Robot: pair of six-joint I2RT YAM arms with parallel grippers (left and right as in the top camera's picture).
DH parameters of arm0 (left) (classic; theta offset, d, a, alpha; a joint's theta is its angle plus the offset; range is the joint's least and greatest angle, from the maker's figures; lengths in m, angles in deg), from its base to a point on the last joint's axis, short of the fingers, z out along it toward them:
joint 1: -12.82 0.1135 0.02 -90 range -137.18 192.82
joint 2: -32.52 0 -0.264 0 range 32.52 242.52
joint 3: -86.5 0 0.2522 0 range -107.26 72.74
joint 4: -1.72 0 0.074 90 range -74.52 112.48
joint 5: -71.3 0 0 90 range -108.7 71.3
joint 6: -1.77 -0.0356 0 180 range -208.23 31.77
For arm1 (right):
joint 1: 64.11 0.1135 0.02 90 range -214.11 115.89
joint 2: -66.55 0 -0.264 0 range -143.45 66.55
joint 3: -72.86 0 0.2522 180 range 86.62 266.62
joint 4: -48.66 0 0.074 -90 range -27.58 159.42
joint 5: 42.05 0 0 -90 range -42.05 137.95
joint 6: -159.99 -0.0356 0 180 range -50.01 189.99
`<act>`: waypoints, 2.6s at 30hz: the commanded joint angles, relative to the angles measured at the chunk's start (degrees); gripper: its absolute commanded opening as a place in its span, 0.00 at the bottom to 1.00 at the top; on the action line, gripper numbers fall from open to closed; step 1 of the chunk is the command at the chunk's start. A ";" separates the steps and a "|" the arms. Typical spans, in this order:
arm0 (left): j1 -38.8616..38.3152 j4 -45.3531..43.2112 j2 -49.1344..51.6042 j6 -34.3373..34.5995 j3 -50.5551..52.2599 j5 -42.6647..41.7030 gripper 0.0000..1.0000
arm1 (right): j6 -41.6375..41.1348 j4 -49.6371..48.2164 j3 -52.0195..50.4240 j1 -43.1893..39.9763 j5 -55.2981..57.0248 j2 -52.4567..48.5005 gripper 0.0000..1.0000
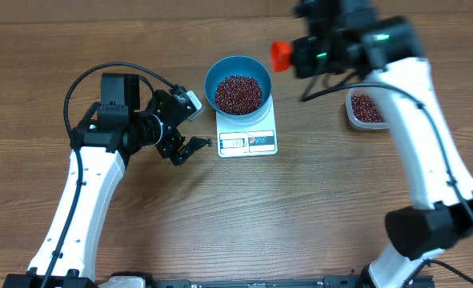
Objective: Scoop item into bowl and weigh 150g on scale
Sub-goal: 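Lift the empty scoop with right gripper away toward the right, then dip the red scoop into the bean tub and lift a small scoop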
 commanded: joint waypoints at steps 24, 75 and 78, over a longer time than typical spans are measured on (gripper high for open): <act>0.11 0.02 -0.26 0.81 0.33 -0.94 1.00 | 1.84 8.74 -6.29 -32.30 -4.42 1.88 0.04; 0.11 0.02 -0.26 0.79 0.33 -0.94 1.00 | 6.05 -13.88 -35.10 -31.10 -15.43 1.31 0.04; 0.11 0.04 -0.26 0.79 0.33 -0.94 1.00 | 6.05 -13.86 -35.10 -33.66 -18.56 1.31 0.04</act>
